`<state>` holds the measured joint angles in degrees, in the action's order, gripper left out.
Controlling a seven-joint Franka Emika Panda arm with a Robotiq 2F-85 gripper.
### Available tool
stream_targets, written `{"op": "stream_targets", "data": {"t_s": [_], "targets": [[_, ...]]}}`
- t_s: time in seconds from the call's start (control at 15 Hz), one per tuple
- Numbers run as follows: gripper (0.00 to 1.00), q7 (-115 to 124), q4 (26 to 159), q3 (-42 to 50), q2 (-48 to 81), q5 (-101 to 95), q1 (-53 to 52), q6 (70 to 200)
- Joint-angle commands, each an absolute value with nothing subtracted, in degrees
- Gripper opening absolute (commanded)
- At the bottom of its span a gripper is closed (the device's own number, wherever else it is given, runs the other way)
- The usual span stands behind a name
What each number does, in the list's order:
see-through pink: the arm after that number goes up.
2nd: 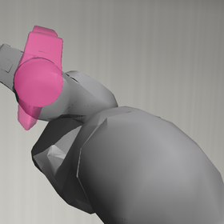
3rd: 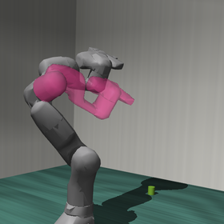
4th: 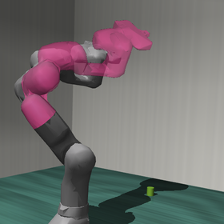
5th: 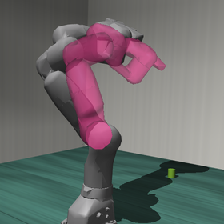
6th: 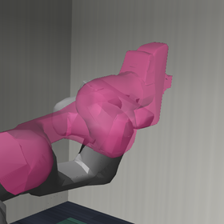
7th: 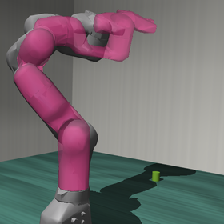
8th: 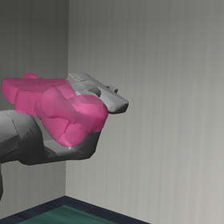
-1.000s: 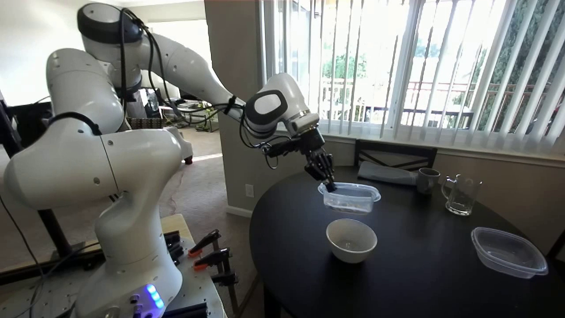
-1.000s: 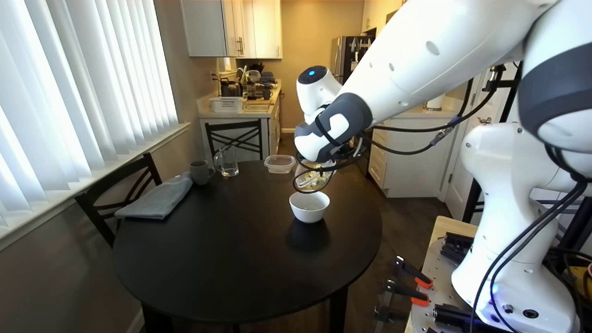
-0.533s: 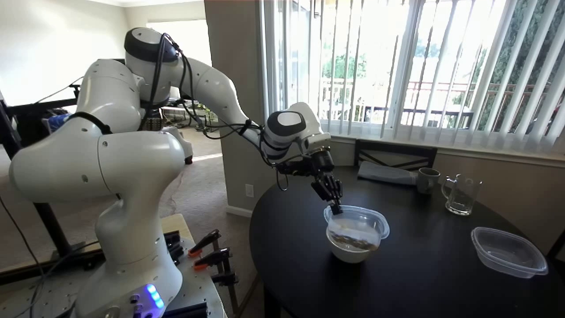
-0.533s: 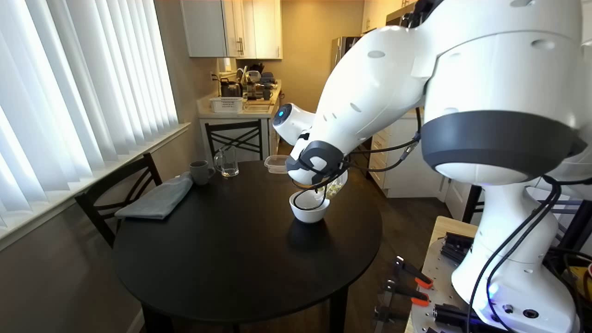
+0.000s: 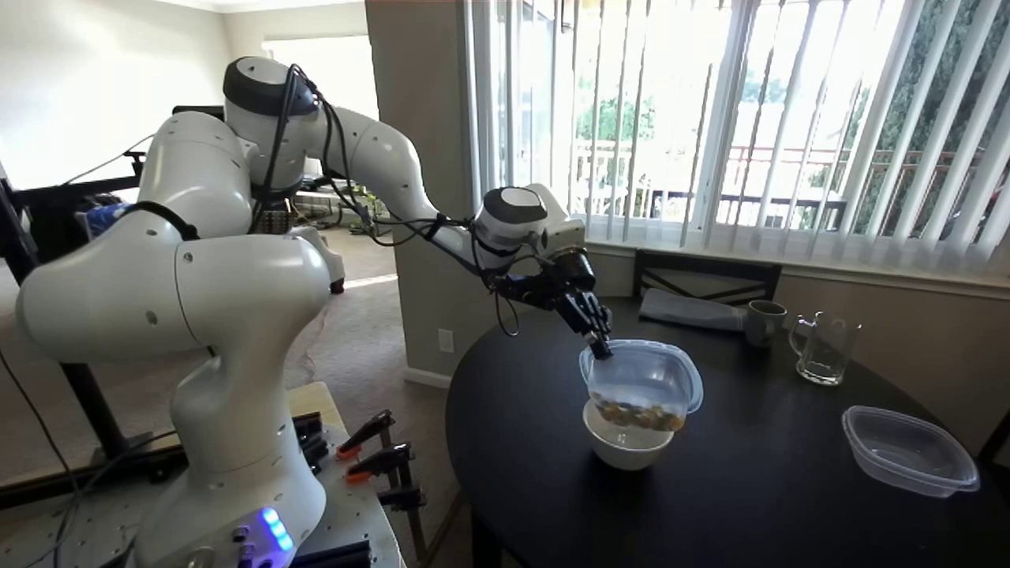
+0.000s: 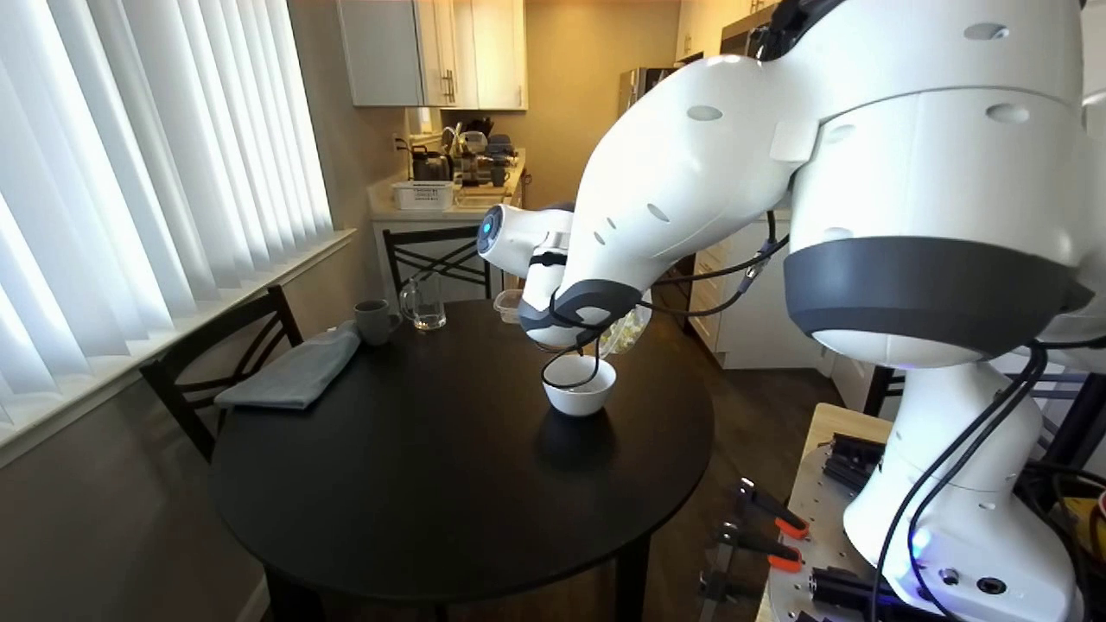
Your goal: Pour the contents of the lunchbox into the white bowl
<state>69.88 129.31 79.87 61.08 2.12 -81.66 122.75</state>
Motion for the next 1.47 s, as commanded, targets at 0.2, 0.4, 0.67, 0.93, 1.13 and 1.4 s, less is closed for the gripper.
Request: {"op": "stream_targets", "data": {"t_s": [0.2,0.4,0.67,0.93,1.13,1.4], "targets": [[0.02,74.9,123.3,75.5,61.9,-7.0,-80.3,110.3],[0.02,76.3,120.5,71.5,60.6,-11.2,-78.0,105.6],[0.02,79.0,117.3,67.7,59.0,-16.2,-75.0,103.3],[0.02,81.0,114.4,64.8,58.1,-20.5,-71.9,101.9],[0.02,82.5,112.9,62.5,57.3,-23.2,-69.6,100.6],[0.02,84.5,111.8,59.3,55.4,-26.7,-66.8,98.7]]}}
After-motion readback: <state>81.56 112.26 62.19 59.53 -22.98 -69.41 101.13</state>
